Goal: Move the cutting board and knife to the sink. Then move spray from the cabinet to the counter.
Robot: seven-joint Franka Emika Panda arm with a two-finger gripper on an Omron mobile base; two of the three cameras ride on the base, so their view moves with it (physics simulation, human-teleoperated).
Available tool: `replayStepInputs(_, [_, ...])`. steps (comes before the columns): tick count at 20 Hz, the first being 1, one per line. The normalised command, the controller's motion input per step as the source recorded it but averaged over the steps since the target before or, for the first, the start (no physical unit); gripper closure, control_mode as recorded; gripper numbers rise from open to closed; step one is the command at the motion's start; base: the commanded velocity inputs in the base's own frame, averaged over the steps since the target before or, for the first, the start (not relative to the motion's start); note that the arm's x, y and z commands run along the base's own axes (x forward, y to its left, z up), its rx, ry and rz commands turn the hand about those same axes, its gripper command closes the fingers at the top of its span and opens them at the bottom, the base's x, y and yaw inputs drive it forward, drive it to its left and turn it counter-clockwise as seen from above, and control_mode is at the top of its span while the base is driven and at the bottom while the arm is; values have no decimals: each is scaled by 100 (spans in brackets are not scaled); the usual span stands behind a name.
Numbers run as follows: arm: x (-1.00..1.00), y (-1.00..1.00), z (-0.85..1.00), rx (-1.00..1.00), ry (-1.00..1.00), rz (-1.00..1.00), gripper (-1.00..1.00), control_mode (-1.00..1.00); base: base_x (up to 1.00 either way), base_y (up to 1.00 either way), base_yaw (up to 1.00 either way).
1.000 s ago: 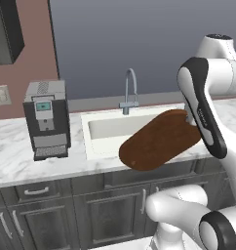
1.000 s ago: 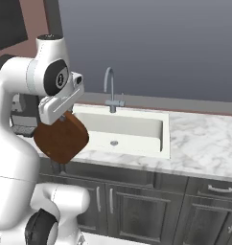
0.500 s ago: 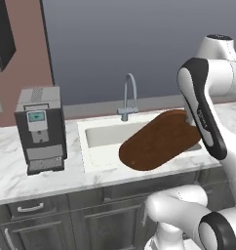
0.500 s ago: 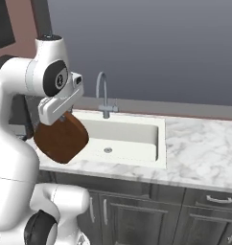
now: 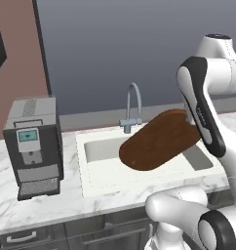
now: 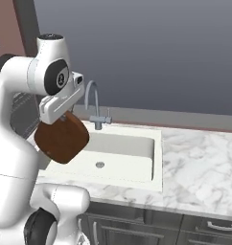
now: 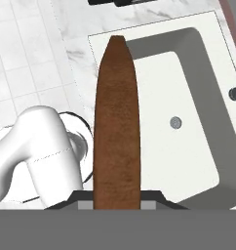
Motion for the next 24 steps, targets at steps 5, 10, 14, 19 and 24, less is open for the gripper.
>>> replayStepInputs(5, [13,-22,-15,1,0,10,100,-100,11,-5,0])
replayStepInputs(10, [1,-69,-36,2,-19,45,100,-100,0,0,0])
replayStepInputs(14, [-2,-53,-23,0,-46,44,100,-100,0,0,0])
replayStepInputs(19, [1,-24,-29,1,-49,35,100,-100,0,0,0])
replayStepInputs(24, [27,0,-55,0,-23,30,100,-100,0,0,0])
